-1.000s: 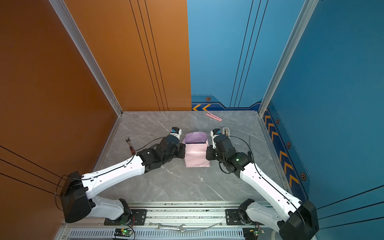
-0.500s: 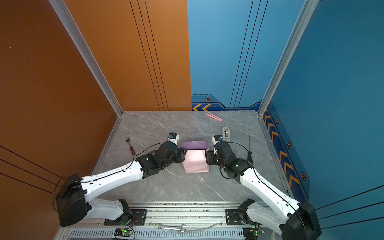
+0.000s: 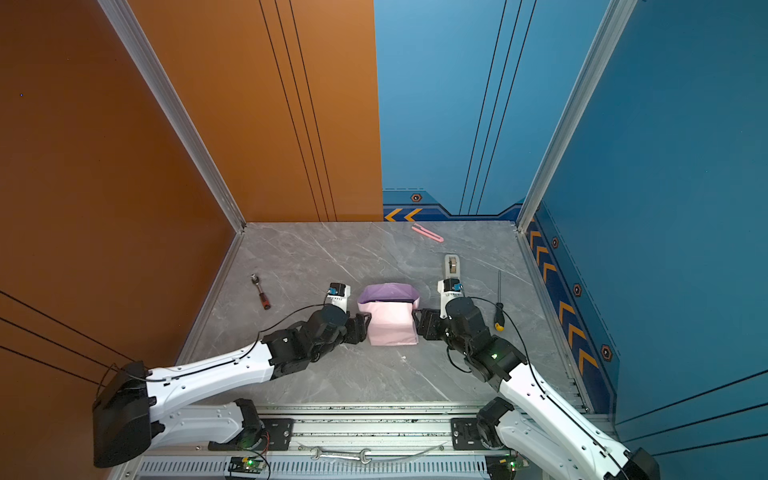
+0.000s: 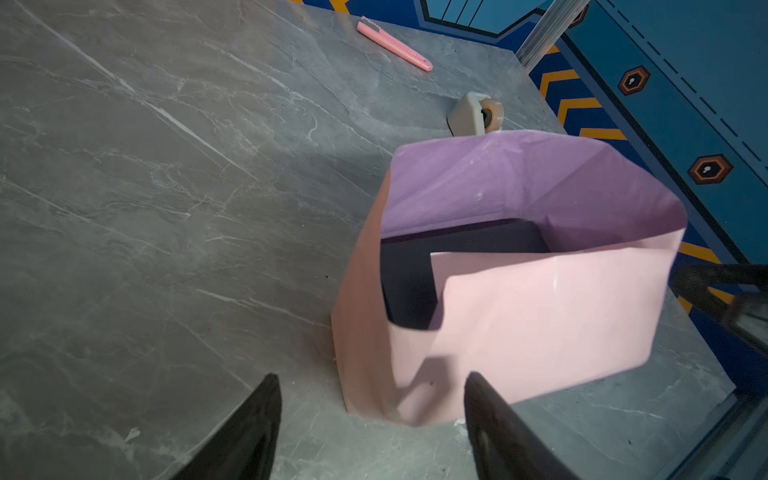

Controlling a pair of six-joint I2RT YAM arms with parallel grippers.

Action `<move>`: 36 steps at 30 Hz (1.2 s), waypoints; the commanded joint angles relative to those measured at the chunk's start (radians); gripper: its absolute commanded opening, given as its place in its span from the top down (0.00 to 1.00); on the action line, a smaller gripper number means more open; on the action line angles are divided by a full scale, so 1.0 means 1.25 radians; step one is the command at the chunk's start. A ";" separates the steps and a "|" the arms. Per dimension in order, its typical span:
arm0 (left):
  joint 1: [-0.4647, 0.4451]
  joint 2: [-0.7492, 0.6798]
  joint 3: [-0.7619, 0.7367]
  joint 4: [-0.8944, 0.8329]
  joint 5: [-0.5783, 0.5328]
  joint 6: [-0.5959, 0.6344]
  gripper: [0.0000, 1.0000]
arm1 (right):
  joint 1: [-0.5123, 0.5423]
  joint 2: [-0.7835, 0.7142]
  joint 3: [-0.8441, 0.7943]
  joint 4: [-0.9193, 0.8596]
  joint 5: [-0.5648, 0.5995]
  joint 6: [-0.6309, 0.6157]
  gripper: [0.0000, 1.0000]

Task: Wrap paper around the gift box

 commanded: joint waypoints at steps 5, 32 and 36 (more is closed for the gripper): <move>-0.008 0.062 0.011 0.097 -0.001 0.002 0.40 | 0.081 0.066 0.022 0.004 0.073 -0.032 0.33; -0.027 0.109 0.156 -0.056 -0.066 0.061 1.00 | 0.207 0.203 0.111 -0.006 0.352 -0.031 0.88; -0.037 0.122 0.162 -0.096 -0.100 0.066 1.00 | 0.229 0.226 0.118 -0.021 0.398 -0.028 0.92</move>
